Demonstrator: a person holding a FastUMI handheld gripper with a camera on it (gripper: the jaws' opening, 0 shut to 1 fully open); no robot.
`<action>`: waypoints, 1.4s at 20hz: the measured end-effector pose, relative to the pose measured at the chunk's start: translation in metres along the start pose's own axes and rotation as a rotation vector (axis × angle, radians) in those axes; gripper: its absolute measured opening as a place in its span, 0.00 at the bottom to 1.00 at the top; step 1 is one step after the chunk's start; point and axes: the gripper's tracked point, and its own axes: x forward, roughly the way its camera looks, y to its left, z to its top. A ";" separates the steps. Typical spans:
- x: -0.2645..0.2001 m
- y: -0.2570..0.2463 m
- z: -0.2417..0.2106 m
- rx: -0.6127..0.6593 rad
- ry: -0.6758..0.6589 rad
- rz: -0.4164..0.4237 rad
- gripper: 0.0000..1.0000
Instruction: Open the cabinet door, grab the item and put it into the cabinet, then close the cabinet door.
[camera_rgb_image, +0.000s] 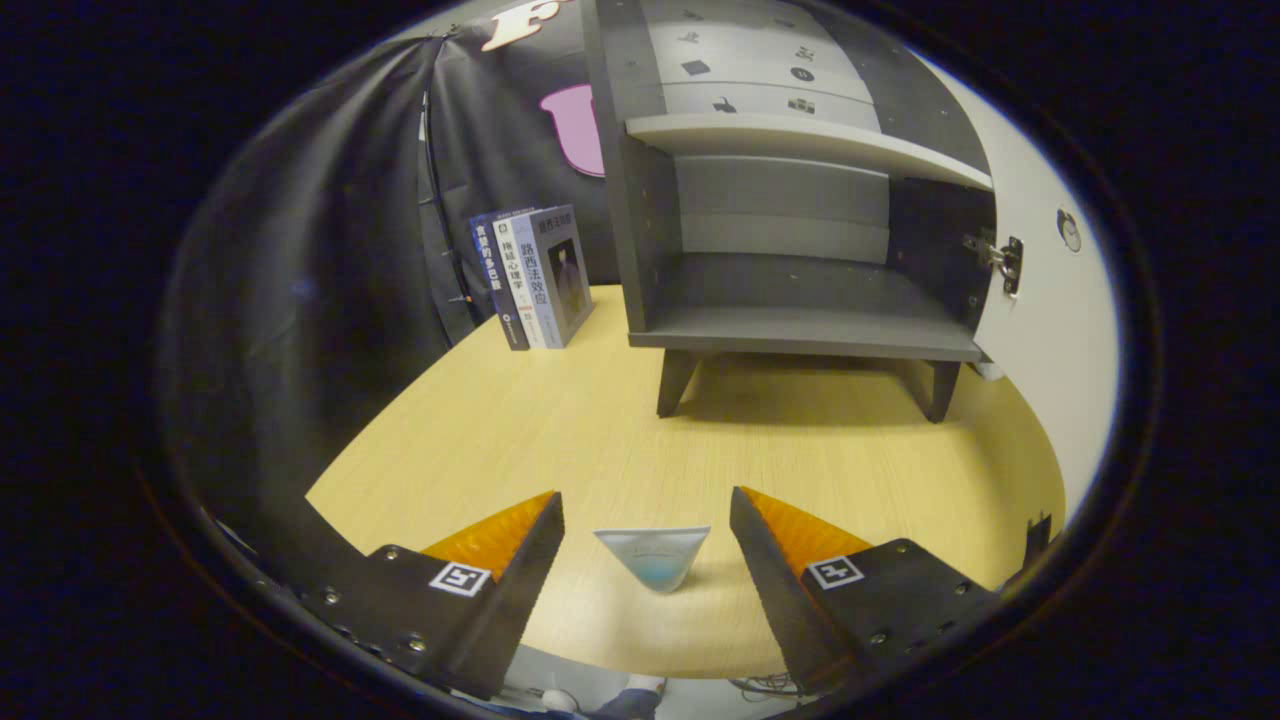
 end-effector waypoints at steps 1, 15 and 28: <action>0.004 0.000 -0.006 0.005 0.006 -0.003 0.99; -0.023 0.000 0.039 0.074 -0.061 0.014 0.52; -0.099 -0.057 0.307 -0.041 -0.398 -0.117 0.52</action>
